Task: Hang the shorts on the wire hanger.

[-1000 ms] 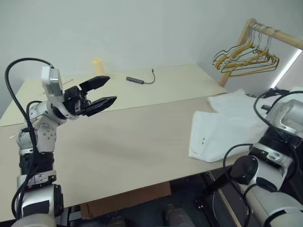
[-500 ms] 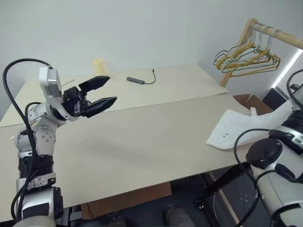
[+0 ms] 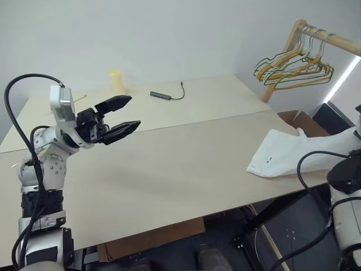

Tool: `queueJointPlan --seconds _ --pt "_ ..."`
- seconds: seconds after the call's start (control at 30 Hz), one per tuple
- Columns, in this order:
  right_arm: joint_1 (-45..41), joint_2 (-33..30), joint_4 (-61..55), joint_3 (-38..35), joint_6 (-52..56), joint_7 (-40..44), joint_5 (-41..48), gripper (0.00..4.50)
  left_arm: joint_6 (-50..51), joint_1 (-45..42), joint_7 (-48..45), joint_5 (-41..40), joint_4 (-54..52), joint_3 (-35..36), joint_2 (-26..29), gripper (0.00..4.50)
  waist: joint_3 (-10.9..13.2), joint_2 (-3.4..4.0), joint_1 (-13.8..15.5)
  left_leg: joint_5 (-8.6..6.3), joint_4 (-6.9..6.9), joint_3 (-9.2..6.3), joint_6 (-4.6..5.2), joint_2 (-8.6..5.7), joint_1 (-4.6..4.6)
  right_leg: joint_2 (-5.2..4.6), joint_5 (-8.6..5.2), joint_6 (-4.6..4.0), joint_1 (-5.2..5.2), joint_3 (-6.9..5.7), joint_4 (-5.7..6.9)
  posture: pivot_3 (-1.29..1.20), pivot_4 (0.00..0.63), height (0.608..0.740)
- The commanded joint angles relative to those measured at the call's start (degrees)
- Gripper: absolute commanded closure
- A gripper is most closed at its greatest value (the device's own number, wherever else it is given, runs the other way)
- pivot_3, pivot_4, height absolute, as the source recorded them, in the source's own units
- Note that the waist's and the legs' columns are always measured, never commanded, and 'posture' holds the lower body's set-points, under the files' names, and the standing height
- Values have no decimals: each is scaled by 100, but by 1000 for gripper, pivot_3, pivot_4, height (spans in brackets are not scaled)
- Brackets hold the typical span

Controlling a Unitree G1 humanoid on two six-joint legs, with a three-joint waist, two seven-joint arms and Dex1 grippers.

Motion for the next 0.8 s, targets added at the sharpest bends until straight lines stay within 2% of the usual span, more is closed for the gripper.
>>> queueJointPlan --seconds 0.03,0.23,0.37,0.57,0.67,0.8 --pt "-74 -83 97 113 -85 -140 188 4500 52 -14 16 -145 -204 126 94 35 0 0 2 0 0 0 0 1 0 0 0 1 2 -1 -4 -109 0 740" --pt "97 -44 94 411 -166 -108 250 4500 46 -24 -3 -129 -223 81 86 35 0 0 10 0 0 -2 0 0 -1 0 3 4 4 0 -11 -109 0 740" --pt "177 -60 62 651 -288 -25 232 3203 65 -34 -13 -136 -250 79 79 0 0 0 11 0 0 -2 0 0 -2 -1 3 5 3 0 -12 -106 0 740" --pt "335 -2 -105 943 -387 -295 54 982 94 -11 -47 -151 -287 83 68 0 1 2 14 0 -4 -2 0 0 -1 1 3 5 3 0 -12 -105 0 740" --pt "441 23 -306 1141 -399 -411 -19 54 74 -2 -50 -201 -288 128 8 0 1 3 19 0 -4 -2 0 -1 -1 -1 3 6 3 1 -13 -106 0 740" --pt "634 119 -763 1596 -483 -663 -324 54 121 12 -143 -369 -330 153 -9 0 2 3 19 0 -4 -4 1 0 -2 0 4 6 1 1 -13 -106 0 740"
